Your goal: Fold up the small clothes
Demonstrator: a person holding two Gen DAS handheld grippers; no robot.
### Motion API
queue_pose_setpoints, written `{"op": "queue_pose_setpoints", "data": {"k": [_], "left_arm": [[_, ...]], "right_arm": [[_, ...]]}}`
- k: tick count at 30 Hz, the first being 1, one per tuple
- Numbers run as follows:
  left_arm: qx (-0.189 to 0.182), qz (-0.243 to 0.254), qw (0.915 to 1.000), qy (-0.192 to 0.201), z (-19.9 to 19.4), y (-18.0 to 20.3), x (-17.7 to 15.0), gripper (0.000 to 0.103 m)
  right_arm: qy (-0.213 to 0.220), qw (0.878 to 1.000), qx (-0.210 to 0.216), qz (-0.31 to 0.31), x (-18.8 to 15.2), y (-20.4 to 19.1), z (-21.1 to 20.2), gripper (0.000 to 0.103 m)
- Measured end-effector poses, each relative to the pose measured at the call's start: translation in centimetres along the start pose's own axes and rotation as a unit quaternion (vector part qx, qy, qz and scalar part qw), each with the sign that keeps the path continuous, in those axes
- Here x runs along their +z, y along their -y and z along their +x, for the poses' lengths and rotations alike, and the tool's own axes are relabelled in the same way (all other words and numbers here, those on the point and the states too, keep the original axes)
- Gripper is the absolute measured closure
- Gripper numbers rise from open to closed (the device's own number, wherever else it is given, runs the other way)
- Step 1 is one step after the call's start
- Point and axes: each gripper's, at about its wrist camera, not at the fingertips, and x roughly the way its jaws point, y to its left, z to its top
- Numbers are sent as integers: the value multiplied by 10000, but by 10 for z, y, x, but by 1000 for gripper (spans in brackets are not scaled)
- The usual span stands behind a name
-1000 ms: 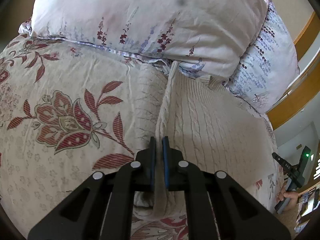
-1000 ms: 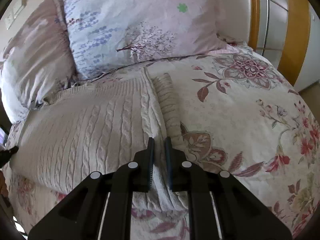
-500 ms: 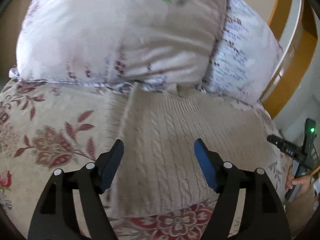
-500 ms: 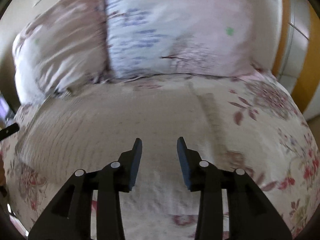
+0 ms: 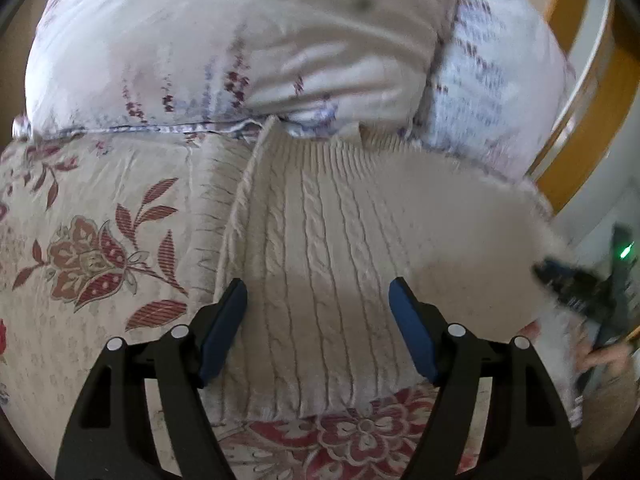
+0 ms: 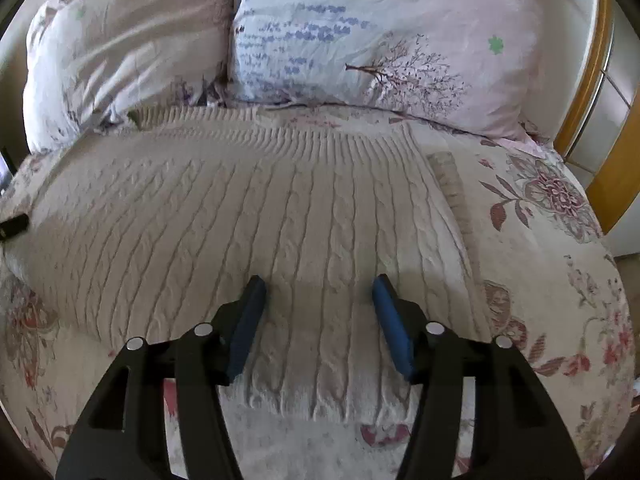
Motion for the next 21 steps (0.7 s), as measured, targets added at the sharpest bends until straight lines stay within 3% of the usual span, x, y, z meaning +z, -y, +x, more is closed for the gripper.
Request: {"op": "queue_pose_setpoints", "data": {"k": [3,5,12,15,21], "left_arm": [[11,-393,9988,276,-16,-19,12,21],[32,-712,9968,357,-20,-35,22,19],[-462,-1800,9825,-106,7,-75,29,20],[-679,-1991,9775,-132,14,-78,27,20],[-750,-2021,9764,-166,21,-74,32,20]], "right_arm": [[-326,9995,-26,49,8,1,-2,40],[-173,9994,196,246,15,3,-10,40],[137,9973,683,230,42,-27,-5,40],[195,9969,750,130,51,-43,5,40],[217,9968,767,60,60,-58,20,39]]}}
